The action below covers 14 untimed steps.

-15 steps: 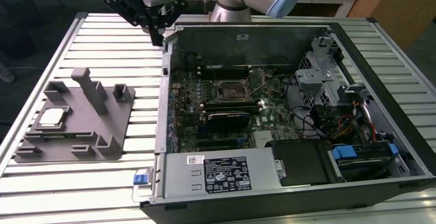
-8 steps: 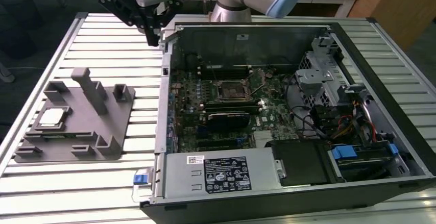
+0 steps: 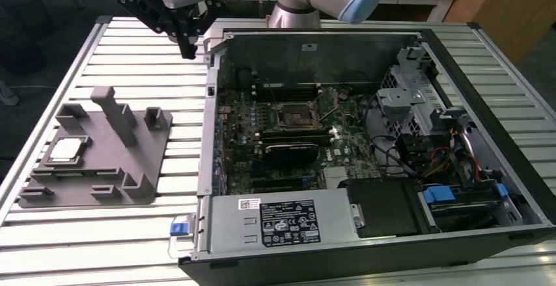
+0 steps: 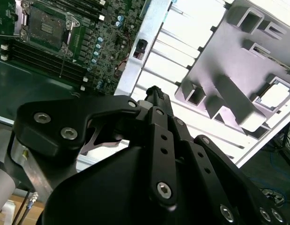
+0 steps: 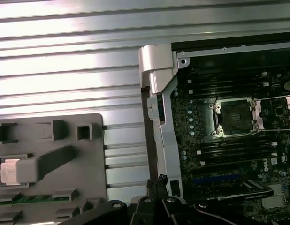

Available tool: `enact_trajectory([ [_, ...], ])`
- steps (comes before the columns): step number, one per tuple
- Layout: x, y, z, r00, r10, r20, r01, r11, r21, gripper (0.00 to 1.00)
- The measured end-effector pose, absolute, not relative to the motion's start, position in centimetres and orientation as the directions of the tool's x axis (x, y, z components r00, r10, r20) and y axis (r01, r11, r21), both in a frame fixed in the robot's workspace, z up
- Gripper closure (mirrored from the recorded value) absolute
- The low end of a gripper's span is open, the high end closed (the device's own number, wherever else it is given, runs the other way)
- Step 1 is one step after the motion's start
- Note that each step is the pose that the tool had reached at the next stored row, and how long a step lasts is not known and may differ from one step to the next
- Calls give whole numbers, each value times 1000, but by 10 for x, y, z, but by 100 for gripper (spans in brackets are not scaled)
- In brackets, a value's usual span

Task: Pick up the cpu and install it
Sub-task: 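Reach for the cpu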

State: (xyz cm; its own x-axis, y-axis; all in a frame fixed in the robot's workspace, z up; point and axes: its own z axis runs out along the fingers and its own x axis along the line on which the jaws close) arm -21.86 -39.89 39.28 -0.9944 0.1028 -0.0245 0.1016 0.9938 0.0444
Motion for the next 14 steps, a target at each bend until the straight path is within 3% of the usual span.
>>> enact_trajectory([
  [14,-236,-399,393,-994,109,-24,108,993,44,89],
])
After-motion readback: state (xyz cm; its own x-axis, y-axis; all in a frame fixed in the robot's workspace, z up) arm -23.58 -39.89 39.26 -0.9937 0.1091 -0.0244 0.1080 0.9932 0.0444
